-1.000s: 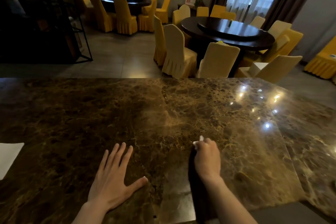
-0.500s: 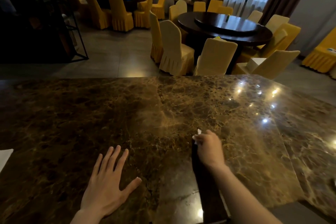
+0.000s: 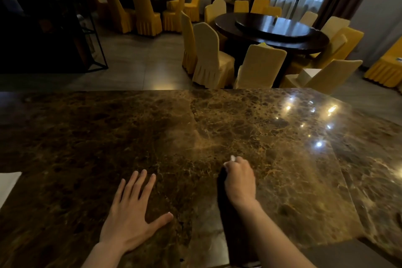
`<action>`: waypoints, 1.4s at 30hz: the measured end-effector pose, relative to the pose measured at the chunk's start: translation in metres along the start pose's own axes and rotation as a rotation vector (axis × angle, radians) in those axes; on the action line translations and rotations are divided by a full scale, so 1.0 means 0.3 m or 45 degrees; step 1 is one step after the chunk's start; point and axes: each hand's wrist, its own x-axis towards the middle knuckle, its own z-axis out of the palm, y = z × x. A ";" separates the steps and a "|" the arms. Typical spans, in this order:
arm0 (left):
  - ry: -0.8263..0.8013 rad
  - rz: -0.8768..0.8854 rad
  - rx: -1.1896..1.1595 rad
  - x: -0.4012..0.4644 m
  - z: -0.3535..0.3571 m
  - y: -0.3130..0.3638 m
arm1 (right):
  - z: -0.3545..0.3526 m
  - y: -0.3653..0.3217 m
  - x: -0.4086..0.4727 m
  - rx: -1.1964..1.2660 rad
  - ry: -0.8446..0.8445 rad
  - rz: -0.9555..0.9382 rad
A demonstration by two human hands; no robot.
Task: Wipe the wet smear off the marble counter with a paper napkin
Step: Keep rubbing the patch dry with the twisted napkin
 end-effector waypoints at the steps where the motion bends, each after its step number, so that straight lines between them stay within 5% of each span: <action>1: -0.001 0.007 -0.003 0.000 0.001 -0.001 | 0.020 -0.056 -0.035 0.049 -0.040 -0.068; 6: -0.024 0.028 -0.041 -0.002 -0.003 -0.012 | 0.075 -0.167 -0.206 0.179 -0.279 -0.549; 12: -0.055 0.050 -0.056 -0.010 -0.017 -0.012 | -0.002 -0.025 -0.132 0.067 -0.025 -0.044; 19: -0.038 0.050 -0.041 -0.006 -0.005 -0.016 | 0.063 -0.189 -0.326 0.229 -0.354 -0.617; 26: -0.031 0.058 -0.063 -0.011 -0.015 -0.013 | -0.052 0.029 -0.192 0.106 0.016 0.049; 33: -0.043 0.049 -0.053 -0.009 -0.018 -0.010 | 0.042 -0.182 -0.361 0.323 -0.318 -0.522; 39: -0.054 0.059 -0.046 -0.010 -0.029 -0.008 | -0.111 0.166 -0.178 0.052 0.054 0.136; 42: -0.045 0.059 -0.064 -0.010 -0.022 -0.007 | -0.063 0.061 -0.200 0.077 0.063 0.199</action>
